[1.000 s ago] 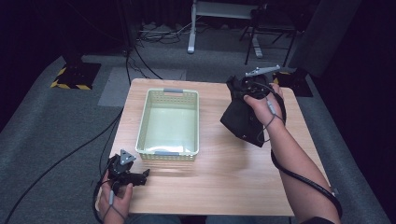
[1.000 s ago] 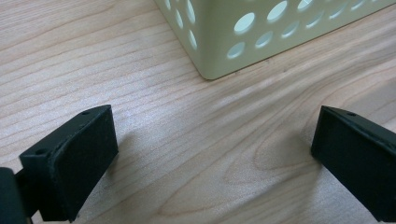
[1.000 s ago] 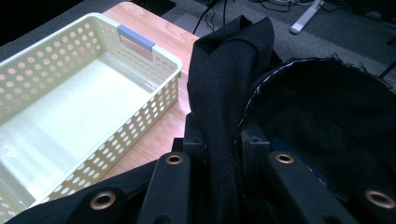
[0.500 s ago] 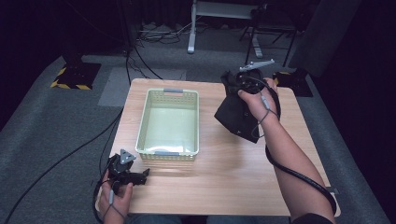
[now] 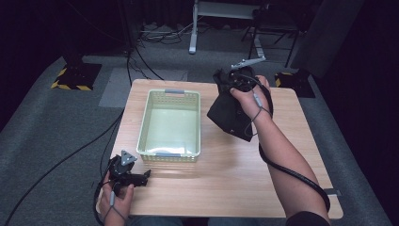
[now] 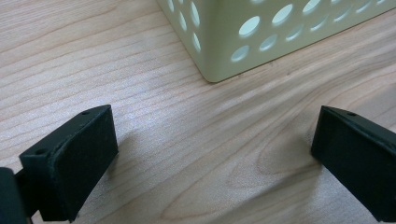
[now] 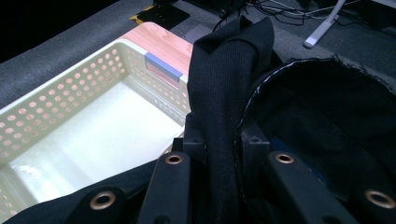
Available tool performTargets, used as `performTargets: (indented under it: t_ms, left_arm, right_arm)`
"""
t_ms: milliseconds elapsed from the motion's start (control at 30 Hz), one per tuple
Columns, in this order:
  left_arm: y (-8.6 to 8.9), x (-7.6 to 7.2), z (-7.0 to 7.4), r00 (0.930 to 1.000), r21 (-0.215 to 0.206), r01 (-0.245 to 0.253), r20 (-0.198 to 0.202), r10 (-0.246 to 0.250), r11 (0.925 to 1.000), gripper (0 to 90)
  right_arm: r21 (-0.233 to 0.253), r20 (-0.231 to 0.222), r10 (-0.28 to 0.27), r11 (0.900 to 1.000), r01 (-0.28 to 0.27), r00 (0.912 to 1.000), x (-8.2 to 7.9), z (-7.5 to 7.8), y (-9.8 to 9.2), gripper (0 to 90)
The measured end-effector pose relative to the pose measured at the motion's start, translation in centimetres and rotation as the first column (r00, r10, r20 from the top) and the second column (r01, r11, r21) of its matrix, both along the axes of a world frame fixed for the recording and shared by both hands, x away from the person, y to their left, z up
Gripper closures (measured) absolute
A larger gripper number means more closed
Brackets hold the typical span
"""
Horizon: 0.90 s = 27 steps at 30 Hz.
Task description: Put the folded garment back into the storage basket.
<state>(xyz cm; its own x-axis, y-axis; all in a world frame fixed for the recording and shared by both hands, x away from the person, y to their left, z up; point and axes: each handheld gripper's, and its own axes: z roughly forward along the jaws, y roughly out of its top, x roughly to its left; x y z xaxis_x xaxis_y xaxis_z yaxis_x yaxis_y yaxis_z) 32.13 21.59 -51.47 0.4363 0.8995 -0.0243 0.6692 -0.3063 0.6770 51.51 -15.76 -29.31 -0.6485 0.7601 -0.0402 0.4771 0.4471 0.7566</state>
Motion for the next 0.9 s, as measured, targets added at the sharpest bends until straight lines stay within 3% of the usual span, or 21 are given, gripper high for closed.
performTargets:
  t_ms: [900]
  left_arm:
    - [0.0,0.1,0.0,1.0000,-0.001,-0.003,-0.001,0.003,1.0000,0.4]
  right_arm:
    - [-0.009,0.000,0.029,1.000,-0.029,0.9996,1.0,0.6,4.1,77.3]
